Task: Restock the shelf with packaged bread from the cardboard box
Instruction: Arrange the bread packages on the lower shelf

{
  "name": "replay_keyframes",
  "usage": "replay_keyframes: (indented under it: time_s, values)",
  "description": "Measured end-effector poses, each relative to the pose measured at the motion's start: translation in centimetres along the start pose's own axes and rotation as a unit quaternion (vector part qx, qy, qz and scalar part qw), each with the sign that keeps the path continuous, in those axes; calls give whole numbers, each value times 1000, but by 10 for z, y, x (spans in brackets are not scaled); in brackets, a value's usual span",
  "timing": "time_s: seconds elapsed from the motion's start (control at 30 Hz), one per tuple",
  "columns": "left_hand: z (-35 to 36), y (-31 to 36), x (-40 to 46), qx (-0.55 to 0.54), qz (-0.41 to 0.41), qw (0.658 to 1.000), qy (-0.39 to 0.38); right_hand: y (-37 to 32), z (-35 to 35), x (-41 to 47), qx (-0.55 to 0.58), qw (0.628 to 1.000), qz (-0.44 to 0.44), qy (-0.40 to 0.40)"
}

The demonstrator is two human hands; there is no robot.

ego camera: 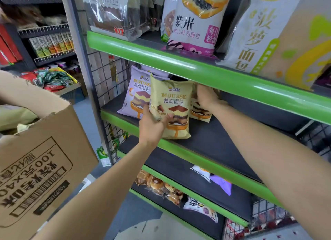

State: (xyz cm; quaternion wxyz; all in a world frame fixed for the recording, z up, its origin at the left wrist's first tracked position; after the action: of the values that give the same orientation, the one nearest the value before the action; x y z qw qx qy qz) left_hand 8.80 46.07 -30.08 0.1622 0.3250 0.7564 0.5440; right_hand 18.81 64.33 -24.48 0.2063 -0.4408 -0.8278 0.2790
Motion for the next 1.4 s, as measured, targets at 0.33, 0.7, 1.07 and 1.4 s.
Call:
replay_keyframes:
  time_s: [0.33,0.7,1.07,1.4]
  values:
    - [27,14,8,-81,7,989,-124,15,-22,-82,376,917,-37,129]
    - [80,35,49,179,59,977,-97,51,7,-65,228,962,52,143]
    - [64,38,47,299,-34,944,-132,28,-23,-73,196,963,71,169]
    - [-50,71,4,336,-60,929,-144,-86,-5,-115,218,975,37,-18]
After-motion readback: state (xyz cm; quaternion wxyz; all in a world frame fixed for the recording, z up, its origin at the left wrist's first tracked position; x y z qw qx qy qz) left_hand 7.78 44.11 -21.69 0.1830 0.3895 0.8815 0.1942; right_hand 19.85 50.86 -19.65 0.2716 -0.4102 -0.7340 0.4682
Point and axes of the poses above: each hand's wrist, its own x-axis towards the middle knuckle, its own z-axis out of the palm, y = z × x, the point moved 7 cm from there along x, towards the middle knuckle, and after that the axes turned 14 degrees about x, right-handed, at the moved point
